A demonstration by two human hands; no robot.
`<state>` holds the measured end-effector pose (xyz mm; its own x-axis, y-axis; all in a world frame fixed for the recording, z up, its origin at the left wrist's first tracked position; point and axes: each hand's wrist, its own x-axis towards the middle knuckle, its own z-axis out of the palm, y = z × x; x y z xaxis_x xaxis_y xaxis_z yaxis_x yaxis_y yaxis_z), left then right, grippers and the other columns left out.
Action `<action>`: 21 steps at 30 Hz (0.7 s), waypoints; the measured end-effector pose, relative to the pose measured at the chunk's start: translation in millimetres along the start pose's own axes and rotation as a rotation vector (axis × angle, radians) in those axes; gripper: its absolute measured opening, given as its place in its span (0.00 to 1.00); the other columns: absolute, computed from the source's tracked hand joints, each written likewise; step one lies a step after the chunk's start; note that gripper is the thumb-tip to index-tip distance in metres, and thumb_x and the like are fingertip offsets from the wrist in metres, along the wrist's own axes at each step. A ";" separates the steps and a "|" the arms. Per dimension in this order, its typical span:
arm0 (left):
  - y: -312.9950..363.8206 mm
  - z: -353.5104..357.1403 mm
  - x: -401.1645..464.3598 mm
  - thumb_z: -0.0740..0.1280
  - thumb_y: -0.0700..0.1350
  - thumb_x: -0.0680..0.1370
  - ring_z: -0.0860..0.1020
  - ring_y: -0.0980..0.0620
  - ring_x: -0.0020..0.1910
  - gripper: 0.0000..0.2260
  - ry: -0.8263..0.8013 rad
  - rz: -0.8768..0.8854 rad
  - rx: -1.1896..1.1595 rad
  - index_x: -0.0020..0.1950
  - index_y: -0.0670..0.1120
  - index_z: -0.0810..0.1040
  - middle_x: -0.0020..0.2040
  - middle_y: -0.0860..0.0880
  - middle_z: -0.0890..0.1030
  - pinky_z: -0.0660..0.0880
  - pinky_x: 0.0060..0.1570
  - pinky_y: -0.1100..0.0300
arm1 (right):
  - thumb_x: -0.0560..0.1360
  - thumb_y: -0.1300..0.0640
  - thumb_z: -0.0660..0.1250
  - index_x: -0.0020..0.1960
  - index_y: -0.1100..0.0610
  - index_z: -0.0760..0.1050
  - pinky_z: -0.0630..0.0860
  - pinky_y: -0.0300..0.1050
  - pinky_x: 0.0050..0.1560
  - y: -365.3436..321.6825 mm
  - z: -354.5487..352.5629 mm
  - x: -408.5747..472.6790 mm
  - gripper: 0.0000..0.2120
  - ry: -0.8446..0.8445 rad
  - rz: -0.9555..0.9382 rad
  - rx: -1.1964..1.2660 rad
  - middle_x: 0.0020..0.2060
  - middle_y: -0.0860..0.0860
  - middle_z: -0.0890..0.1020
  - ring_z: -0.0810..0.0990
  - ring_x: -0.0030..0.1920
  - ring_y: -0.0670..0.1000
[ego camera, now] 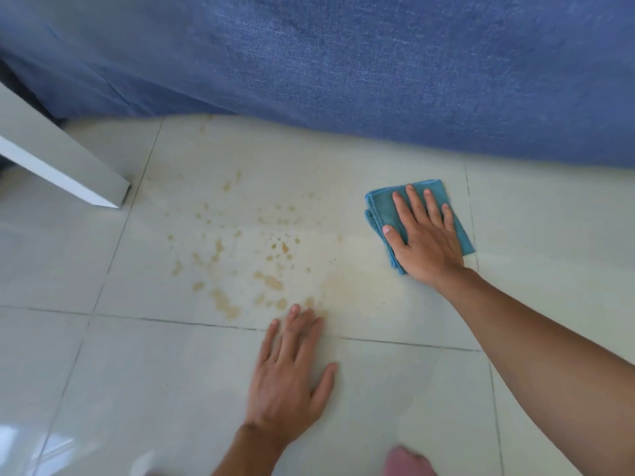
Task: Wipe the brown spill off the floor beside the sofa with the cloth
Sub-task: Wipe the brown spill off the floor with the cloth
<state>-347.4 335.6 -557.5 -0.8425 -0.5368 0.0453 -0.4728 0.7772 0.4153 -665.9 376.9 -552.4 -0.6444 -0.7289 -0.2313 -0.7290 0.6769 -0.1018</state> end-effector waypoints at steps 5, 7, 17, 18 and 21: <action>-27.4 -16.4 -30.7 0.62 0.66 0.73 0.58 0.46 0.79 0.38 0.163 -0.539 0.055 0.75 0.42 0.66 0.73 0.44 0.66 0.50 0.77 0.38 | 0.82 0.36 0.44 0.84 0.48 0.43 0.36 0.60 0.80 -24.2 3.1 -15.9 0.34 -0.025 0.005 0.034 0.84 0.48 0.42 0.38 0.83 0.56; -29.8 -15.5 -30.9 0.60 0.70 0.71 0.55 0.47 0.80 0.43 0.123 -0.630 0.068 0.77 0.41 0.61 0.75 0.44 0.63 0.47 0.77 0.40 | 0.81 0.36 0.42 0.84 0.48 0.46 0.39 0.60 0.81 -26.3 9.5 -33.6 0.34 0.002 -0.075 0.020 0.84 0.48 0.45 0.41 0.83 0.55; -28.8 -15.0 -25.1 0.56 0.73 0.73 0.53 0.47 0.81 0.45 0.059 -0.644 0.142 0.78 0.41 0.60 0.74 0.44 0.62 0.43 0.77 0.42 | 0.80 0.38 0.39 0.84 0.48 0.47 0.40 0.61 0.80 -41.4 14.2 -29.1 0.35 0.032 -0.029 0.007 0.84 0.49 0.47 0.43 0.83 0.57; -30.3 -14.3 -25.7 0.56 0.73 0.73 0.53 0.46 0.81 0.45 0.045 -0.647 0.154 0.78 0.40 0.60 0.74 0.43 0.62 0.44 0.78 0.42 | 0.80 0.37 0.39 0.84 0.48 0.47 0.39 0.61 0.80 -46.6 14.7 -28.6 0.35 0.018 -0.040 0.009 0.84 0.49 0.46 0.43 0.83 0.57; -31.0 -13.2 -28.8 0.56 0.73 0.74 0.52 0.46 0.81 0.44 0.036 -0.645 0.167 0.77 0.40 0.61 0.74 0.43 0.63 0.44 0.78 0.41 | 0.82 0.40 0.42 0.84 0.48 0.52 0.44 0.63 0.81 -55.1 19.1 -49.6 0.33 0.001 -0.180 0.004 0.84 0.49 0.50 0.46 0.83 0.57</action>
<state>-305.1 322.6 -559.7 -0.3701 -0.9194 -0.1336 -0.9151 0.3359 0.2231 -589.3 377.7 -553.8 -0.5035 -0.8386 -0.2078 -0.8320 0.5355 -0.1451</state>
